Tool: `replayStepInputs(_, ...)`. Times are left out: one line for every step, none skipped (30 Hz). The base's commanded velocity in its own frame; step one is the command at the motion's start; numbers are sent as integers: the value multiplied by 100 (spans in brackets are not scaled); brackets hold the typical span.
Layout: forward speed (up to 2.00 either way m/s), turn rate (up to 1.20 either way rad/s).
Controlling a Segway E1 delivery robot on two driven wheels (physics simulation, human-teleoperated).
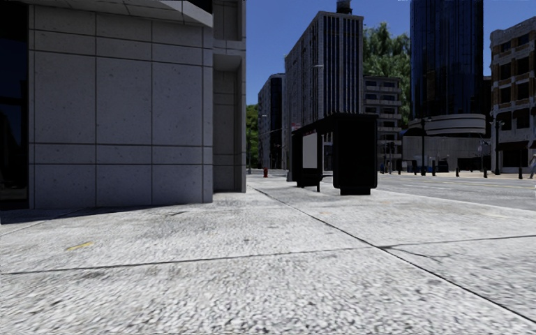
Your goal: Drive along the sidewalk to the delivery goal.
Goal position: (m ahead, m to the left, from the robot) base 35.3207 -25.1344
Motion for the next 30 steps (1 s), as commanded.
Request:
replayStepInputs(200,0)
replayStepInputs(200,0)
replayStepInputs(200,0)
replayStepInputs(200,0)
replayStepInputs(200,0)
replayStepInputs(200,0)
replayStepInputs(200,0)
replayStepInputs(200,0)
replayStepInputs(200,0)
replayStepInputs(200,0)
replayStepInputs(200,0)
replayStepInputs(200,0)
replayStepInputs(200,0)
replayStepInputs(200,0)
replayStepInputs(200,0)
replayStepInputs(200,0)
replayStepInputs(200,0)
replayStepInputs(200,0)
replayStepInputs(200,0)
replayStepInputs(200,0)
replayStepInputs(200,0)
replayStepInputs(200,0)
replayStepInputs(200,0)
replayStepInputs(200,0)
replayStepInputs(200,0)
replayStepInputs(200,0)
replayStepInputs(200,0)
replayStepInputs(200,0)
replayStepInputs(200,0)
replayStepInputs(200,0)
